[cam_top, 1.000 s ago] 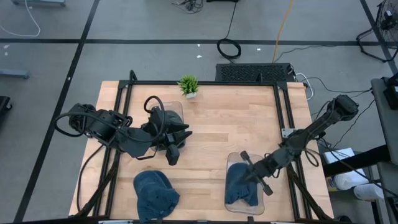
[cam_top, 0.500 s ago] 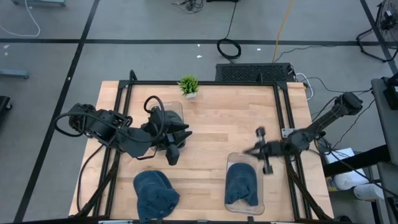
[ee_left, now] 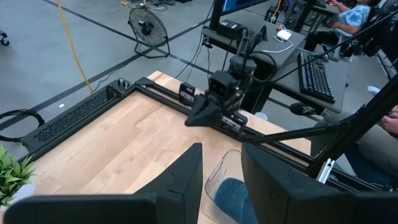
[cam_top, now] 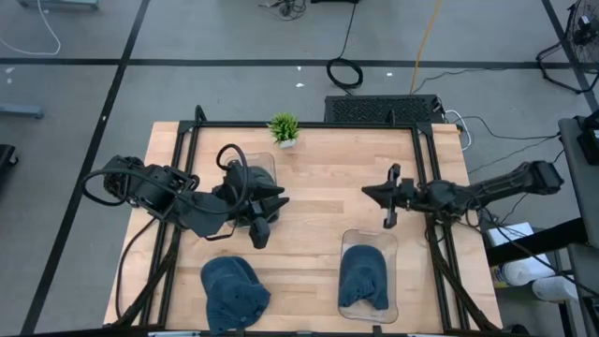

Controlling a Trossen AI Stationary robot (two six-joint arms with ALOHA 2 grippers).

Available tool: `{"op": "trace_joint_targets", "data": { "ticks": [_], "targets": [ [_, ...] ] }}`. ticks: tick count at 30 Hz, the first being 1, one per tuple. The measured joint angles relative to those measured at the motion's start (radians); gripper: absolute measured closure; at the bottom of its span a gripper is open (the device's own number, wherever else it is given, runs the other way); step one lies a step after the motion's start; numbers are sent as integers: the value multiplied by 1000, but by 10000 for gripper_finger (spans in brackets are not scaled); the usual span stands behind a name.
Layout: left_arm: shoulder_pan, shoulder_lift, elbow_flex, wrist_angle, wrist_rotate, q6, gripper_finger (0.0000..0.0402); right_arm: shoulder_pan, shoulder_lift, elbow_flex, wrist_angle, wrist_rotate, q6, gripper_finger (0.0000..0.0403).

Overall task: Pick & Place hat
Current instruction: Put the blue cap into the bottom transparent bin

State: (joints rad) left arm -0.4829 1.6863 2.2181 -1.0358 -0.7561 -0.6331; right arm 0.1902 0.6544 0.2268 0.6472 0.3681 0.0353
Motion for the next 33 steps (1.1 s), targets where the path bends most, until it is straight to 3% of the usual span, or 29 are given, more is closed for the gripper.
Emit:
{"op": "trace_joint_targets", "data": {
  "ticks": [6,15,22,29,33],
  "targets": [
    [0,0,0,0,0,0,282,-6,0,-23,-1,-165,-21,403],
    [0,0,0,0,0,0,282,-8,-13,-24,-32,-135,-82,403],
    [0,0,0,0,0,0,282,-23,-95,27,-16,-134,-188,403],
    [0,0,0,1,-1,-2,282,1,-146,91,-112,-108,-79,403],
    [3,0,0,85,-11,-78,282,37,-161,92,-113,-110,-98,403]
  ]
}}
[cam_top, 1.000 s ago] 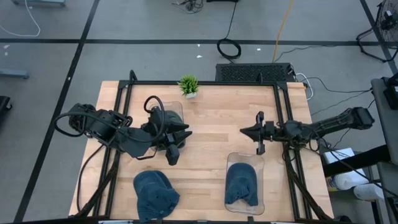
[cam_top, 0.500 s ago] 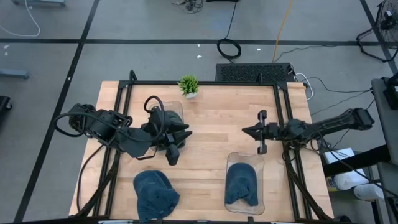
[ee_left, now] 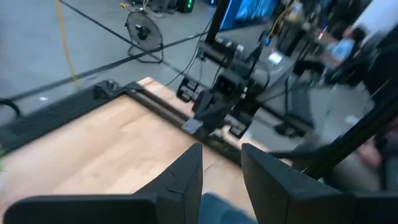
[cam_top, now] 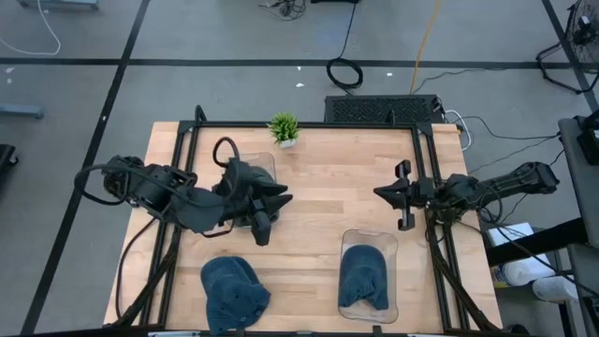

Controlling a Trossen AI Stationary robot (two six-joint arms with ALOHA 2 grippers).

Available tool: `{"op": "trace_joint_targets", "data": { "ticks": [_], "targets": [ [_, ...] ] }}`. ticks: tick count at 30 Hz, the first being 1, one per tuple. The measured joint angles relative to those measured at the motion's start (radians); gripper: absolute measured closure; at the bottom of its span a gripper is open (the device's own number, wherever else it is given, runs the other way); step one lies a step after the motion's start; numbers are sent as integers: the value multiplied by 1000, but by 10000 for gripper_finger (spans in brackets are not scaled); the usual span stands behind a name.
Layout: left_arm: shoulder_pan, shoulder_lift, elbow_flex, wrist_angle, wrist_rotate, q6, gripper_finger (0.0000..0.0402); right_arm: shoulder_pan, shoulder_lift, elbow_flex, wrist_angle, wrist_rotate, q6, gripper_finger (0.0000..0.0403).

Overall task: Pick & Place hat
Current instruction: Put the blue cap into the bottom transparent bin

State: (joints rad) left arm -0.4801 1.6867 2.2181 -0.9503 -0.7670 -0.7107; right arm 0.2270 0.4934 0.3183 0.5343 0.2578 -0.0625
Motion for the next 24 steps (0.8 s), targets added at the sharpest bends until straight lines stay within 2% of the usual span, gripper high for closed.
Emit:
{"op": "trace_joint_targets", "data": {
  "ticks": [6,12,19,21,24],
  "targets": [
    [20,3,0,232,7,-145,282,36,-40,7,-21,4,19,403],
    [37,3,0,458,-13,-141,282,91,-66,200,-491,7,97,403],
    [89,3,0,524,-25,506,282,141,-50,224,-548,57,37,403],
    [94,3,0,547,-23,562,282,142,-50,224,-548,57,23,403],
    [102,3,0,582,-24,546,282,142,-50,224,-547,59,19,403]
  ]
}}
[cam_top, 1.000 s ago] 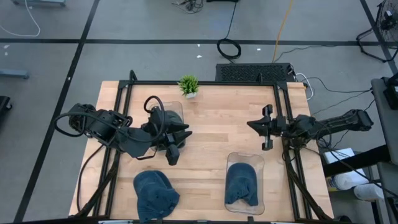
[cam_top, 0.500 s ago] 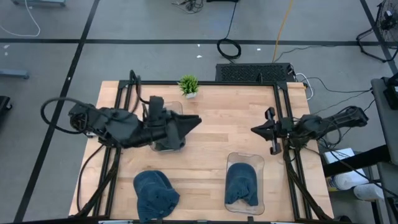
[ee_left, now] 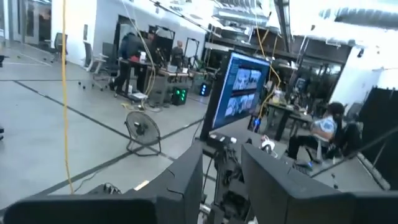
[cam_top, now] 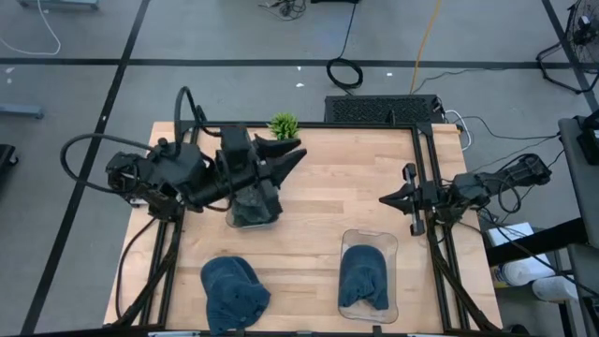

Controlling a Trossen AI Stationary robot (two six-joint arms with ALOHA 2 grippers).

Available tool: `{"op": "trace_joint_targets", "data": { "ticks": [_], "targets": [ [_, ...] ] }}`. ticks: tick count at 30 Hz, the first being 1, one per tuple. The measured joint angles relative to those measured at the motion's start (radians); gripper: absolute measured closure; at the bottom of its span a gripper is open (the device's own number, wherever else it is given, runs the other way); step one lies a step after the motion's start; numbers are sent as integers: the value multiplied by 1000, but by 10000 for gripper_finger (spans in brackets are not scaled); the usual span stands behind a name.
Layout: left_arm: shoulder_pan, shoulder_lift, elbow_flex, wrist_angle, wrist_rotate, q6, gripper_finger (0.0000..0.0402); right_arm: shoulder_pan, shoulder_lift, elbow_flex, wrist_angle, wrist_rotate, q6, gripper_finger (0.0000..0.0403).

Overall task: Pick & Place hat
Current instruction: Put the blue cap into the bottom transparent bin

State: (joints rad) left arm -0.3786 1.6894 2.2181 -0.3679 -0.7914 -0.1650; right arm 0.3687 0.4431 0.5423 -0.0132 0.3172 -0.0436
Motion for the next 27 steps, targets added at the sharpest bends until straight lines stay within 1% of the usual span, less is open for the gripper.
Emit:
{"op": "trace_joint_targets", "data": {
  "ticks": [1,3,5,6,8,10,11,13,14,16,19,22,23,24,27],
  "targets": [
    [0,0,0,3,-3,23,282,0,0,0,0,0,-5,403],
    [4,-3,0,-18,-20,141,282,0,0,0,0,0,-12,403],
    [6,-14,0,-119,-63,262,282,0,0,-1,0,0,-19,403],
    [5,-20,0,-196,-94,256,282,0,0,-1,-3,0,-20,403],
    [13,-27,0,-368,-128,127,282,0,0,-1,-16,0,-21,403],
    [24,-30,0,-526,-127,-7,282,0,1,-1,-27,0,-21,403],
    [28,-30,0,-588,-129,-58,282,0,1,-1,-29,0,-21,403],
    [28,-42,-1,-685,-163,-133,282,0,1,-1,-30,0,-16,403],
    [22,-54,-2,-724,-196,-169,282,0,1,-1,-30,0,-8,403],
    [-4,-96,-1,-787,-294,-227,282,0,1,-1,-30,0,2,403],
    [-67,-160,2,-942,-443,-329,282,0,1,-1,-35,-3,2,403],
    [-137,-194,-16,-1179,-499,-498,282,0,0,-14,-24,-3,-2,403],
    [-158,-202,-42,-1211,-511,-561,282,0,0,-21,-13,-3,-10,403],
    [-176,-219,-93,-1192,-526,-578,282,0,0,-27,-5,-3,-21,403],
    [-261,-298,-269,-1121,-540,-533,282,0,1,-34,25,-2,-35,403]
  ]
}}
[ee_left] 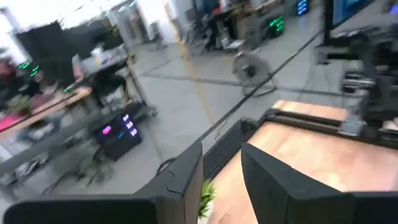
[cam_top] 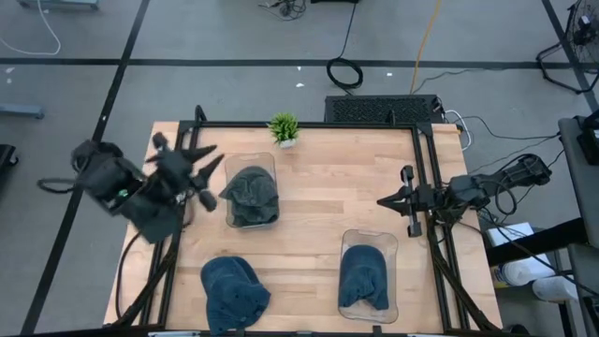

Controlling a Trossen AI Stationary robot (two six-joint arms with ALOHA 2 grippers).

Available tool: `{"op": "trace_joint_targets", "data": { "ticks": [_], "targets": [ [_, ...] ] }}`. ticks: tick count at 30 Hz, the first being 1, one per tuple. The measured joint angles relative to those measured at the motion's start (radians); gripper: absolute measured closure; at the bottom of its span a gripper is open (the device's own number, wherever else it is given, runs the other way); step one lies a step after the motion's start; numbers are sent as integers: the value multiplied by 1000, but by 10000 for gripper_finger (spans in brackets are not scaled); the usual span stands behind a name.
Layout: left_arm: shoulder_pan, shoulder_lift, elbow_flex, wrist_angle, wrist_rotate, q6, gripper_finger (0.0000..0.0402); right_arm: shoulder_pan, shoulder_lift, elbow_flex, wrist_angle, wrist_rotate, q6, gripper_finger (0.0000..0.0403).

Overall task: Pick & Place hat
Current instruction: Put the blue cap into the bottom transparent bin

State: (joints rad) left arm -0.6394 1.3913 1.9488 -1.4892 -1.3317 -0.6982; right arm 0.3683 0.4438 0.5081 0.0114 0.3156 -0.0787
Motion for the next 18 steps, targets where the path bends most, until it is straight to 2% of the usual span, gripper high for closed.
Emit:
{"op": "trace_joint_targets", "data": {
  "ticks": [4,12,16,18],
  "targets": [
    [-83,-132,-236,-3,-75,-186,282,0,-1,-5,27,0,-4,403],
    [-112,-336,-680,41,47,-542,282,0,0,-6,29,1,-15,403],
    [-89,-425,-865,168,150,-645,282,0,0,-6,30,2,-16,403],
    [-62,-454,-947,286,217,-643,282,0,0,-6,30,2,-16,403]
  ]
}}
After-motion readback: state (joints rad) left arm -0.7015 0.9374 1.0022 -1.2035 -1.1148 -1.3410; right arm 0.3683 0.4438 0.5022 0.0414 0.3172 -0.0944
